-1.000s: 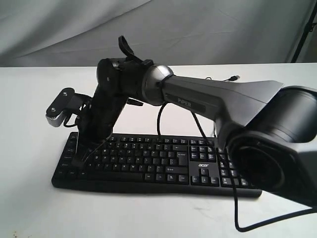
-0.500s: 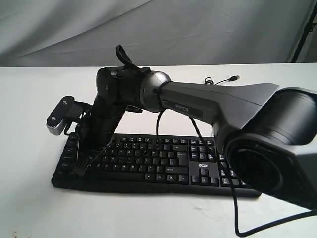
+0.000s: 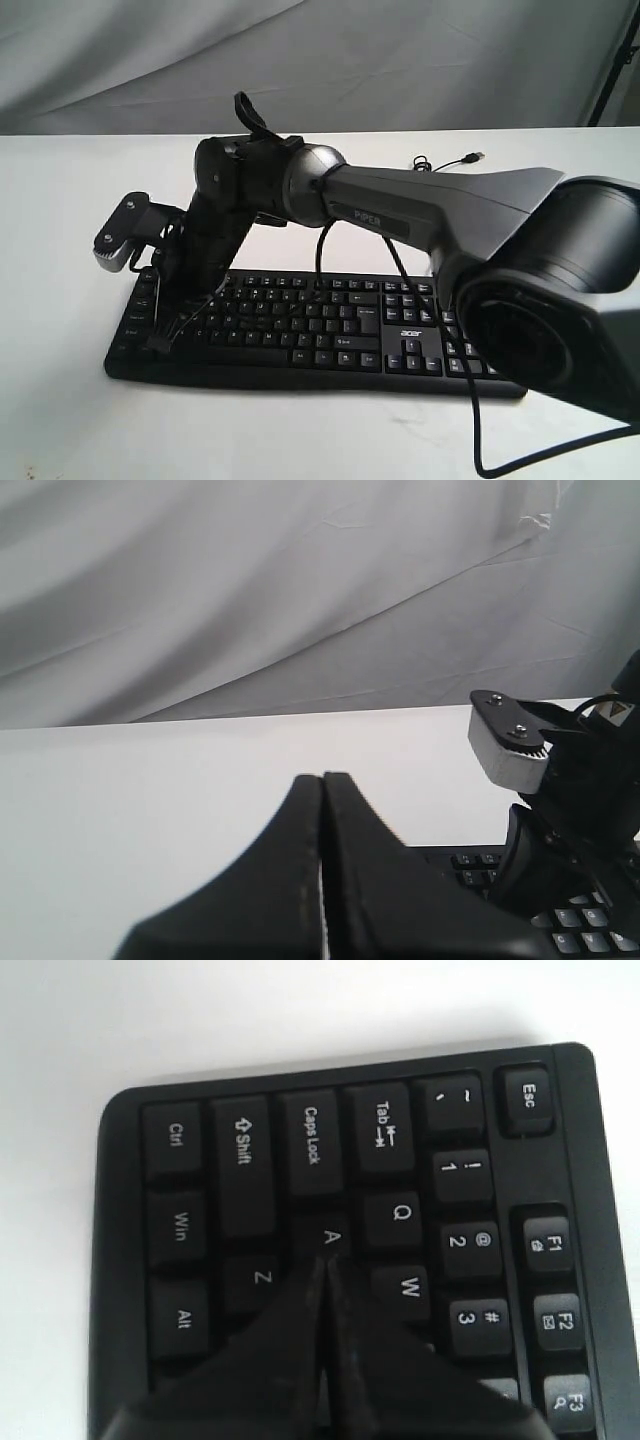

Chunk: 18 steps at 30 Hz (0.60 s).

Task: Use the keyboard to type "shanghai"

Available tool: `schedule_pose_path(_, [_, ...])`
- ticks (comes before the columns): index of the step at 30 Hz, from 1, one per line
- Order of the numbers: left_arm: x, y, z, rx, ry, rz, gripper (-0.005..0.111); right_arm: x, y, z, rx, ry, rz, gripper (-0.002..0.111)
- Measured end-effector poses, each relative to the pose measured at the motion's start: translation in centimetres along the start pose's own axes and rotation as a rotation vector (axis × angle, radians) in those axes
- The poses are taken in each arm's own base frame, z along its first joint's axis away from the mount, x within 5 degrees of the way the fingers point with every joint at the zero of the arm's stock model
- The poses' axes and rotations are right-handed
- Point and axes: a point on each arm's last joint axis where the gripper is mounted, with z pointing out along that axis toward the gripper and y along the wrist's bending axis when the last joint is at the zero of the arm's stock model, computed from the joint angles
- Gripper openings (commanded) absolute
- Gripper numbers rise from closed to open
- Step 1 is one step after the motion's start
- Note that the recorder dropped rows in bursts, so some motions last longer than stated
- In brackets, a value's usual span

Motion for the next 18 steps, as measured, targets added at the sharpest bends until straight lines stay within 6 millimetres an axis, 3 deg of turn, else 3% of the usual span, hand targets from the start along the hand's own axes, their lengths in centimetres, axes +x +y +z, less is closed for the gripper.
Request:
schedule_pose_path(11, [0.0, 0.0, 0.0, 0.0, 0.0, 0.0, 0.0, 0.1, -0.1, 0.2, 0.004, 0.0, 0.0, 0.0])
schedule_pose_path(13, [0.0, 0.0, 0.0, 0.0, 0.0, 0.0, 0.0, -0.3, -0.1, -1.0, 0.024, -0.002, -0.021, 0.0])
schedule_pose_path(18, [0.0, 0.0, 0.0, 0.0, 0.0, 0.0, 0.0, -1.4, 0.2, -6.1, 0.097, 0.019, -0.047, 0.0])
